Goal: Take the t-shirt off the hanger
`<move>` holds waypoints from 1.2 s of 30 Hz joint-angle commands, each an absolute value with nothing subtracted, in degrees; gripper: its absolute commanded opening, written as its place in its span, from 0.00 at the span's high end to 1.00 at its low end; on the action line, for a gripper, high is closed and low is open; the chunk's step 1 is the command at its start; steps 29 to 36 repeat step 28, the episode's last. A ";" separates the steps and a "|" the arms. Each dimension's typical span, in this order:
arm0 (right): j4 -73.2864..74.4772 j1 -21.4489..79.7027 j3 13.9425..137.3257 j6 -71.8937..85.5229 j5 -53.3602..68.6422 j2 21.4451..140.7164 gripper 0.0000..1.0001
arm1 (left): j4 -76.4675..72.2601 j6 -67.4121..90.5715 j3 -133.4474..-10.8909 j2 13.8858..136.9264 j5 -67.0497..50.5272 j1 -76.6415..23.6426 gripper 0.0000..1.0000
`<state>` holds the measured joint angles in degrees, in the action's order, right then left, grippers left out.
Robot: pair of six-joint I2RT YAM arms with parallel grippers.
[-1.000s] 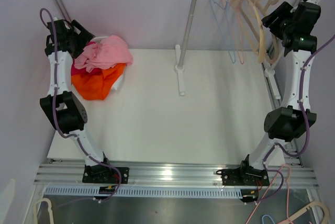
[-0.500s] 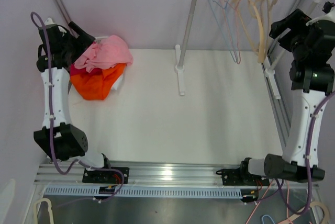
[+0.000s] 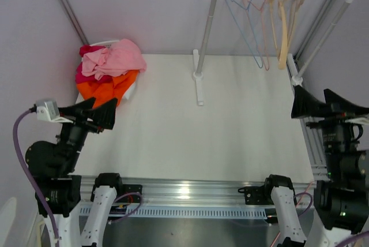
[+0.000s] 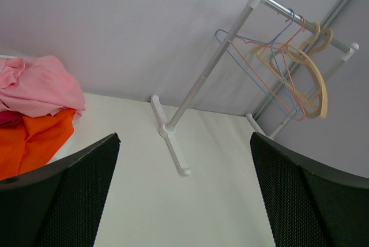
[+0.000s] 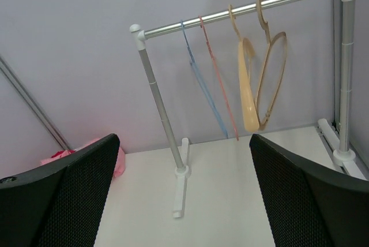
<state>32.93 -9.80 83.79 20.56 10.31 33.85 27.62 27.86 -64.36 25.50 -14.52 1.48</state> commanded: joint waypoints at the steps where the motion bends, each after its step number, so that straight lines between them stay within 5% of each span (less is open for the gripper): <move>1: 36.21 -9.58 77.11 18.20 11.69 28.67 0.01 | 32.77 25.31 -58.89 22.34 -17.92 1.14 0.01; 13: 43.33 -8.79 70.84 17.75 9.23 16.53 0.01 | 37.79 24.52 -53.62 11.69 -22.50 1.14 0.01; 36: 44.21 -8.61 67.76 19.34 11.42 14.68 0.00 | 41.40 23.91 -57.30 10.90 -25.22 1.14 0.01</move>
